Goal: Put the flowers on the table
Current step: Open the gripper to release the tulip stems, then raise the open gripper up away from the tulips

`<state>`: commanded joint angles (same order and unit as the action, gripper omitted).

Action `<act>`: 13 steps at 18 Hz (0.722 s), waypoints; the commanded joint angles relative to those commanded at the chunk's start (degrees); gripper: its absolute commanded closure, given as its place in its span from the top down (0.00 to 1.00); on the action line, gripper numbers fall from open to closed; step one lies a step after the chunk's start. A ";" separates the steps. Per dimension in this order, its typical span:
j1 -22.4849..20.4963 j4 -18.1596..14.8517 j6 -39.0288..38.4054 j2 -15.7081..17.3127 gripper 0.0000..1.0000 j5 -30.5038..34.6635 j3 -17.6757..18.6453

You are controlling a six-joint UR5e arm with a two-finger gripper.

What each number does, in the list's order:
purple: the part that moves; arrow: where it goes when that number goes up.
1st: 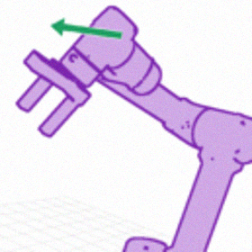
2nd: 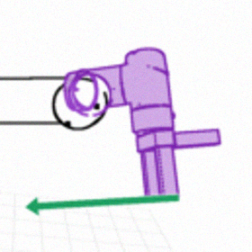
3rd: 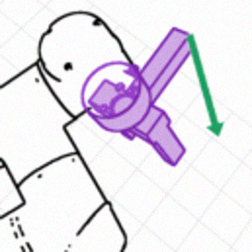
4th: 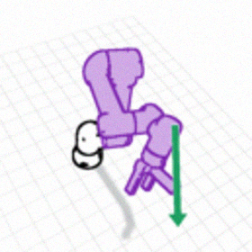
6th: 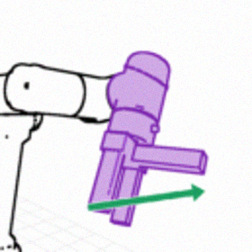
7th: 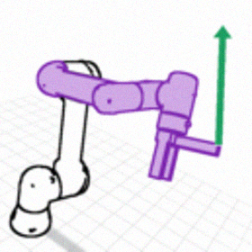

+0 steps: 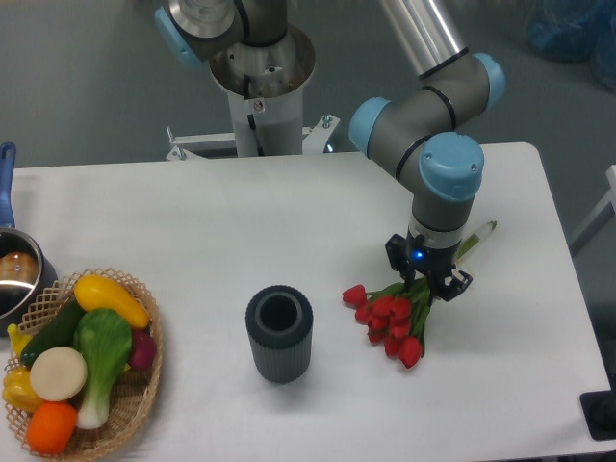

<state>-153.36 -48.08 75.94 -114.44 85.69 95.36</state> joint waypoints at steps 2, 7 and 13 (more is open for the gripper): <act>-2.28 0.09 -1.05 0.44 1.00 -1.13 0.43; -5.63 0.44 -5.54 3.16 1.00 -6.59 -0.79; -5.98 0.35 -5.02 3.17 1.00 -6.24 -2.47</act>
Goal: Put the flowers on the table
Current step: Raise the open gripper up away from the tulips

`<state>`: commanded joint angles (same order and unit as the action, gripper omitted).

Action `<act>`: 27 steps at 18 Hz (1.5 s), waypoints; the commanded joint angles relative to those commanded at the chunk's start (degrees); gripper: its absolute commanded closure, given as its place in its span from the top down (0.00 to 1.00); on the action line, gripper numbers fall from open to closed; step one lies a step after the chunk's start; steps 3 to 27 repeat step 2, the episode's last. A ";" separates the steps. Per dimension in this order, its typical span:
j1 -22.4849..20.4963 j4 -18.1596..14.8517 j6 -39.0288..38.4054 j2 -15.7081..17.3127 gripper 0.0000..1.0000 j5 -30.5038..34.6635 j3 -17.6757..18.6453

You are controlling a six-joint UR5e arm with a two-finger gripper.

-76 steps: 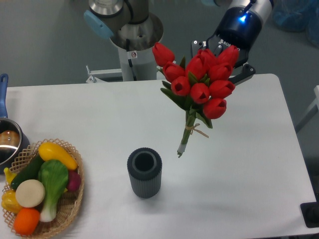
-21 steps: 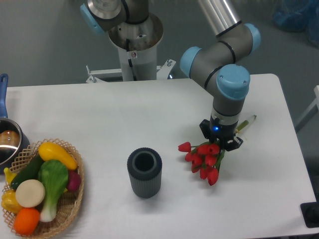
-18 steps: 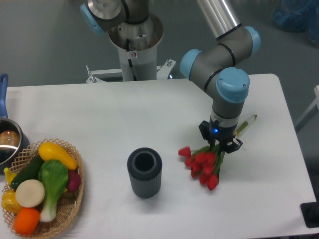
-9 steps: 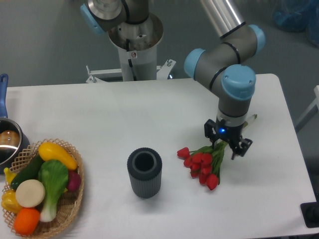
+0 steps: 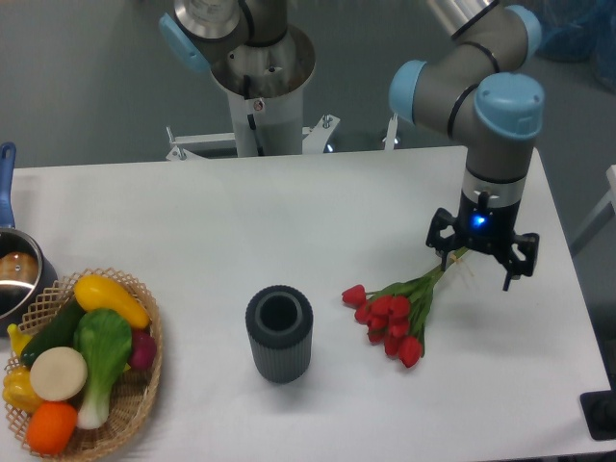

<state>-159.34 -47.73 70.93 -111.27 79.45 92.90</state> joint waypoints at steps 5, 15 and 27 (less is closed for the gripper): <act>0.00 0.09 0.00 0.09 1.00 0.00 0.09; 0.00 0.09 0.00 0.09 1.00 0.00 0.09; 0.00 0.09 0.00 0.09 1.00 0.00 0.09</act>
